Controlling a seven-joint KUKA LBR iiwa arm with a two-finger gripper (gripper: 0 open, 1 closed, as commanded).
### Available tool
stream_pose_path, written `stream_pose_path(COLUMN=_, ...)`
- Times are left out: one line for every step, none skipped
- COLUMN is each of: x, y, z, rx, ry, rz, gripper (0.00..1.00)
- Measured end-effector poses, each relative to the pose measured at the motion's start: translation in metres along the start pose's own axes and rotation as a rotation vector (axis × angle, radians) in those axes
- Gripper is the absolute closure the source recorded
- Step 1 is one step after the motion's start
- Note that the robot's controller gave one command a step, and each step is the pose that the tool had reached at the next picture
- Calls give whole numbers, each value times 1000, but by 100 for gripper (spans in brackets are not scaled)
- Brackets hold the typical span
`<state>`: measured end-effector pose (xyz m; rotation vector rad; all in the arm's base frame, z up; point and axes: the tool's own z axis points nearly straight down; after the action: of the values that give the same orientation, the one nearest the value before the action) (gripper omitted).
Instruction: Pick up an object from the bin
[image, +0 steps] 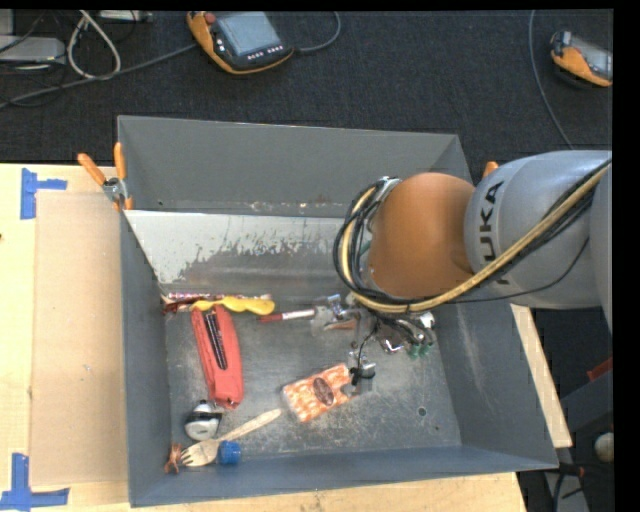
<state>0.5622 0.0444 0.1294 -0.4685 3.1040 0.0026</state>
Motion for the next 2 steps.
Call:
stream_pose_path(x=29, y=15, z=39, rx=1, ry=2, rz=-8, gripper=0)
stream_pose_path(x=56, y=-4, z=60, rx=-3, ry=1, rz=-142, gripper=100)
